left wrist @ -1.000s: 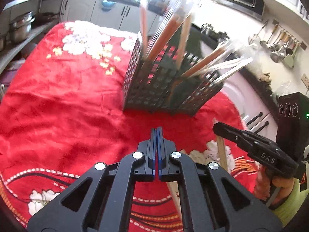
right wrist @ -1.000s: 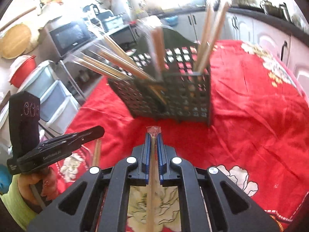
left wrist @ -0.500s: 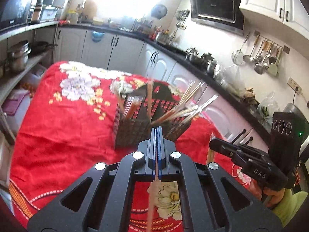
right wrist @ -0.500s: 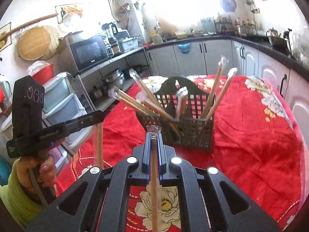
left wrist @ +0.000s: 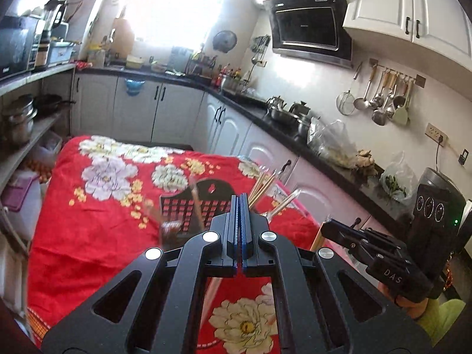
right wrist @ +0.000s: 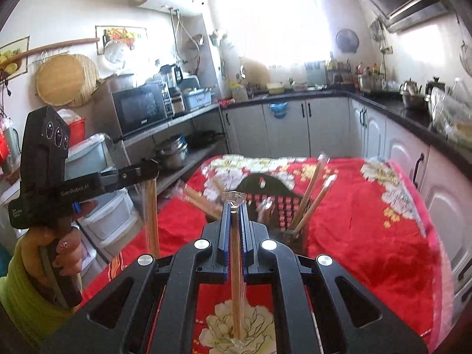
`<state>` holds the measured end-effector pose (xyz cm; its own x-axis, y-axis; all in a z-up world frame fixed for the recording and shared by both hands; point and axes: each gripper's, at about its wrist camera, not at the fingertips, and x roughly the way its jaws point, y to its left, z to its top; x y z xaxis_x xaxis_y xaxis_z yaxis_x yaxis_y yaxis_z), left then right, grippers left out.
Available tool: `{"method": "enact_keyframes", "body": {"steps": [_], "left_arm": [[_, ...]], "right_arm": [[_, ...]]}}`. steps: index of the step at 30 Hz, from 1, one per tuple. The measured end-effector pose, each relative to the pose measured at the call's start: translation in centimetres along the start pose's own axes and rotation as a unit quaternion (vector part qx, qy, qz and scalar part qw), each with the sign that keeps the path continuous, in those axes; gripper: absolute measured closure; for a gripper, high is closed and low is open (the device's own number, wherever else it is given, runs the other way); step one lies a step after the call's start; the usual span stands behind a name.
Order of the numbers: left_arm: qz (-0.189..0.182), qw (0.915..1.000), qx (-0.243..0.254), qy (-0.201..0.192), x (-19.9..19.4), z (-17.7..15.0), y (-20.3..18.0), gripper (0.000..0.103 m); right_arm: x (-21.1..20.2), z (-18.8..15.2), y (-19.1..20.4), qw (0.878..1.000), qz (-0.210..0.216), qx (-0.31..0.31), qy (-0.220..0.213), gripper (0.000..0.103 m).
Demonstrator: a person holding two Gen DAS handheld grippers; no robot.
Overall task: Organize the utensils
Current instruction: 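Lift the right tool's chopsticks up over the caddy while the left tool lifts its pack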
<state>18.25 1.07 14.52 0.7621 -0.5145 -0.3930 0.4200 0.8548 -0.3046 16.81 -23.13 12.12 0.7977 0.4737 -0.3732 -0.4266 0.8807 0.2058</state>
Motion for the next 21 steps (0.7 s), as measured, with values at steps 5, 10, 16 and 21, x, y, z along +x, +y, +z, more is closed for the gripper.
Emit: {"method": "enact_keyframes", "body": {"steps": [5, 10, 16, 21], "left_arm": [[-0.004, 0.9998, 0.012, -0.016, 0.1, 2.1, -1.2, 0.103], [-0.007, 0.9990, 0.029, -0.034, 0.4, 4.5, -2.6, 0.103], [-0.004, 0.9975, 0.040, -0.059, 0.8, 7.6, -3.3, 0.103], [0.001, 0.9958, 0.052, -0.076, 1.3, 10.4, -3.8, 0.103]], "right_arm": [[-1.0, 2.0, -0.6, 0.999, -0.011, -0.006, -0.030, 0.097], [-1.4, 3.9, -1.1, 0.998, -0.018, -0.014, -0.053, 0.097], [-1.5, 6.3, -1.4, 0.997, -0.024, -0.024, -0.074, 0.097], [-1.5, 8.6, -1.6, 0.995, -0.029, -0.030, -0.094, 0.097]]}}
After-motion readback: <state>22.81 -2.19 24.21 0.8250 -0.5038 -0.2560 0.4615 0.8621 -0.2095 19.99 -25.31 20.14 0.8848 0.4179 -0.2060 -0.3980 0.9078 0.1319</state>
